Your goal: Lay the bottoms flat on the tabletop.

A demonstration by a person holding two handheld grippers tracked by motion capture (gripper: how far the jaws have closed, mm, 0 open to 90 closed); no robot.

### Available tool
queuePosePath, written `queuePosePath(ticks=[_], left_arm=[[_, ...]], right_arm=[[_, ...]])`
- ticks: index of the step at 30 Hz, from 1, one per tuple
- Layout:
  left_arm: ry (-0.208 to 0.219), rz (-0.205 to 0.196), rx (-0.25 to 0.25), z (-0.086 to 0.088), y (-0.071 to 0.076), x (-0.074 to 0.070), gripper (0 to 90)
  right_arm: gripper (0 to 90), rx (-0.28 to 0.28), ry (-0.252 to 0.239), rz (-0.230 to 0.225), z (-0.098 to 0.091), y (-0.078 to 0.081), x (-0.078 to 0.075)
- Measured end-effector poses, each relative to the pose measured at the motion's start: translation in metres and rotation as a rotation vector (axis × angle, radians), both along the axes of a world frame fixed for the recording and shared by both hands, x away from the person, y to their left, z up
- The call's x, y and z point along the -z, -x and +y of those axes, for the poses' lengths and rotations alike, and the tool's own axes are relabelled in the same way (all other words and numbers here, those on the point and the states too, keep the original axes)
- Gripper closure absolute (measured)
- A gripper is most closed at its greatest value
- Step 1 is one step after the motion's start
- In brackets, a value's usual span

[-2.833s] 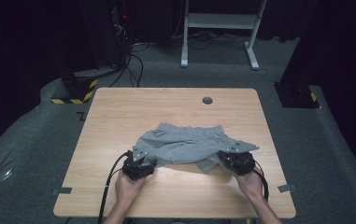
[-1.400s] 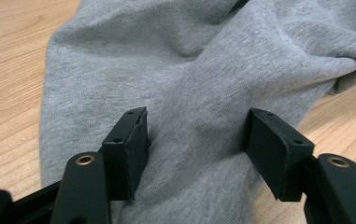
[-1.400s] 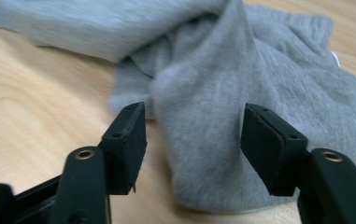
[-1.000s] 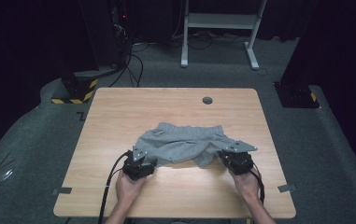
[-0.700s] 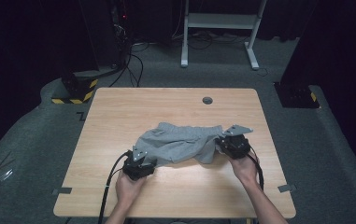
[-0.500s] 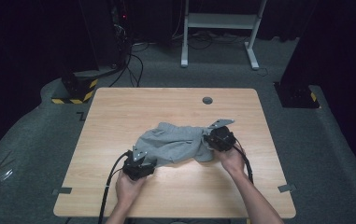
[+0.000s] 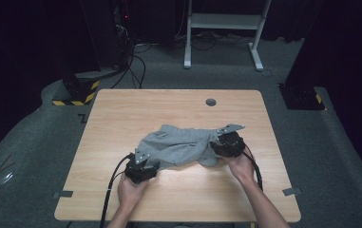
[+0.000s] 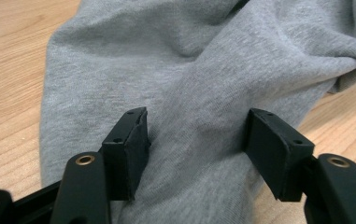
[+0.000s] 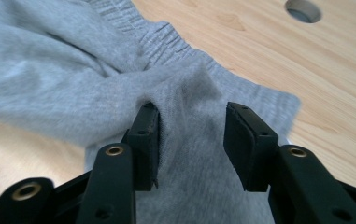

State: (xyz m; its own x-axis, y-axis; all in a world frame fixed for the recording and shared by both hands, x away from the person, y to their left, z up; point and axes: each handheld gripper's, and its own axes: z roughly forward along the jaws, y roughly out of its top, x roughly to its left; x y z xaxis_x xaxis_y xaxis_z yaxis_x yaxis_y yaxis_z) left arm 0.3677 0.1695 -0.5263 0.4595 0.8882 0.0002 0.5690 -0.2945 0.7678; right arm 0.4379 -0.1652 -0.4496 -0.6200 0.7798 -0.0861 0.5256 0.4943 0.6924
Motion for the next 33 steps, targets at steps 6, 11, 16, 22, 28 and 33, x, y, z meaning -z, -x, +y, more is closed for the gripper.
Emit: queuePosePath(ticks=[6,11,16,22,28,33], left_arm=[[0.001,0.000,-0.001,0.000,0.000,0.000,39.2],[-0.001,0.000,-0.001,0.000,0.000,0.000,39.2],[0.000,0.000,-0.002,0.000,0.000,0.000,39.1],[-0.001,0.000,-0.002,0.000,0.000,0.000,39.2],[0.000,0.000,-0.002,0.000,0.000,0.000,39.2],[0.000,0.000,-0.002,0.000,0.000,0.000,39.2]], right_arm=[[58.2,0.016,-0.032,-0.050,-0.017,0.033,-0.003],[71.9,0.014,-0.049,-0.088,-0.028,0.056,-0.003],[79.8,0.006,-0.061,-0.118,-0.032,0.074,-0.005],[88.8,0.042,-0.052,-0.093,-0.041,0.074,0.001],[88.0,-0.086,-0.103,-0.105,-0.032,0.100,0.000],[88.1,-0.100,-0.049,0.005,-0.024,0.096,0.028]])
